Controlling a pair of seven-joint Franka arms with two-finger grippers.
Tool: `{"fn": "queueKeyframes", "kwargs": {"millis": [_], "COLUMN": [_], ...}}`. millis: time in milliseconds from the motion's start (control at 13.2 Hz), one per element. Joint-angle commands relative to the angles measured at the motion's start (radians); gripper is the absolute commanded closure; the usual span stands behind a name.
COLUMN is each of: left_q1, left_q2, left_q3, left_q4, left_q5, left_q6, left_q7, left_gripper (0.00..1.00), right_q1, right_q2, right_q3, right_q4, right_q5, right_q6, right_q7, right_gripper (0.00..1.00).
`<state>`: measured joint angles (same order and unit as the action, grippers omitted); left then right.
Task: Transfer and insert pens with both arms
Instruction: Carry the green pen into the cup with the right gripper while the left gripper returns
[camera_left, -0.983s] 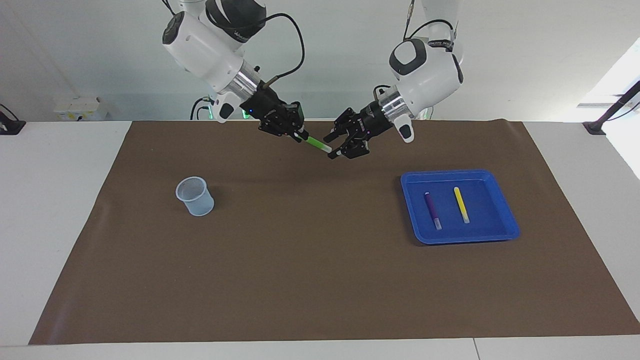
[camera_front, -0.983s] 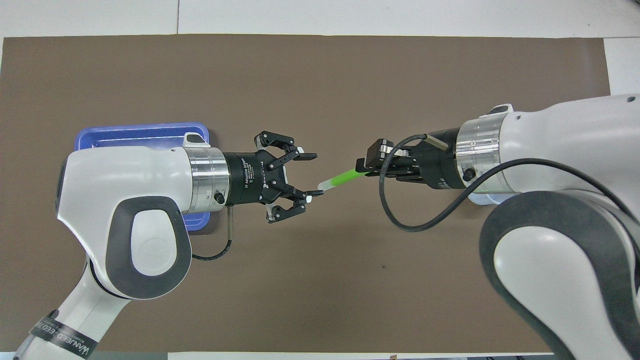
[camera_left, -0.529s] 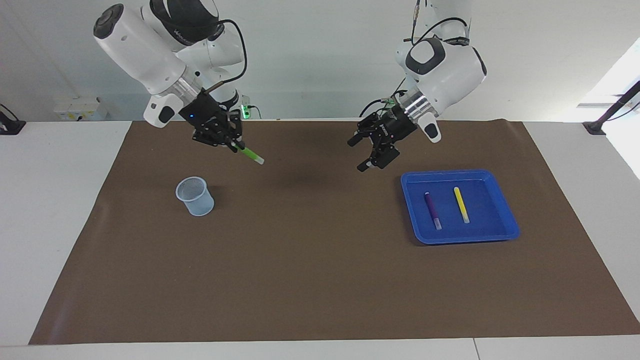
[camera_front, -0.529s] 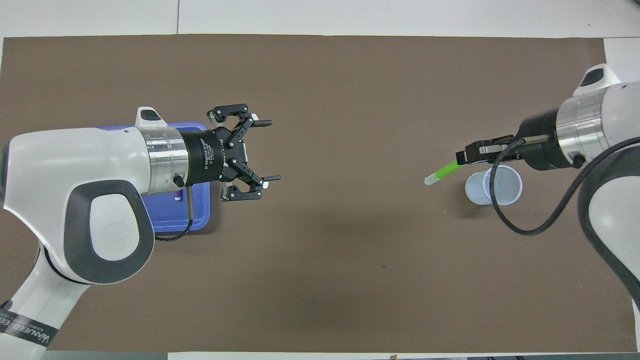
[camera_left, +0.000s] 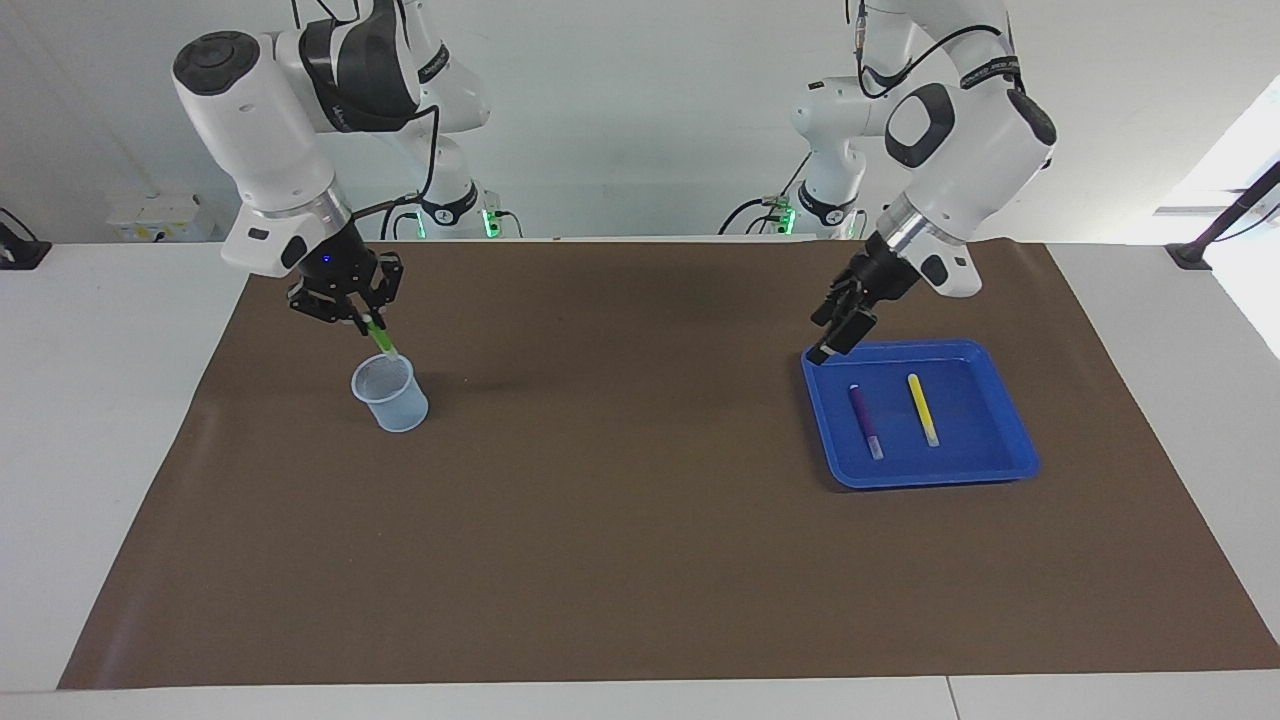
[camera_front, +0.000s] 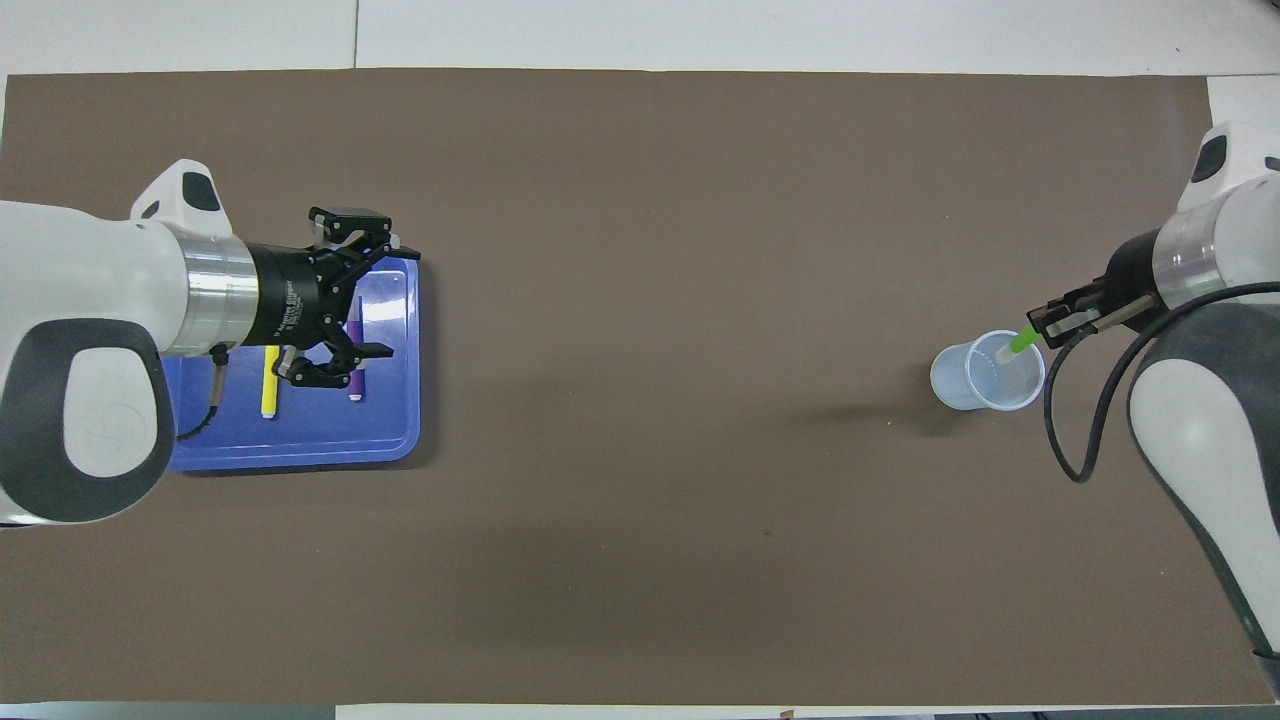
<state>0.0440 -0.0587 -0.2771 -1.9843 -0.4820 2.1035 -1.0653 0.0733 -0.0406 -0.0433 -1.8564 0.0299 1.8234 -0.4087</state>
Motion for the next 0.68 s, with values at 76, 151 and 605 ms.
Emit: {"fn": "queueKeyframes", "kwargs": {"millis": [76, 151, 605], "left_q1": [0.101, 0.124, 0.209], "left_q2": [-0.004, -0.003, 0.106], "left_q3": [-0.005, -0.005, -0.005], "left_q4": [0.009, 0.002, -0.008], "left_q5": [0.092, 0.111, 0.256], "left_q6": [-0.091, -0.091, -0.048], "left_q7": [0.265, 0.324, 0.827], "left_gripper": [0.00, 0.00, 0.00], "right_q1": [-0.049, -0.050, -0.043], "right_q2": [-0.008, -0.007, -0.022], "right_q3": [0.010, 0.010, 0.010], "right_q4": [-0.113, -0.138, -0.268], "right_q5": [-0.030, -0.028, -0.028], "right_q6": [0.118, 0.140, 0.237], "right_q7": [-0.059, -0.059, -0.090], "right_gripper": [1.00, 1.00, 1.00]}}
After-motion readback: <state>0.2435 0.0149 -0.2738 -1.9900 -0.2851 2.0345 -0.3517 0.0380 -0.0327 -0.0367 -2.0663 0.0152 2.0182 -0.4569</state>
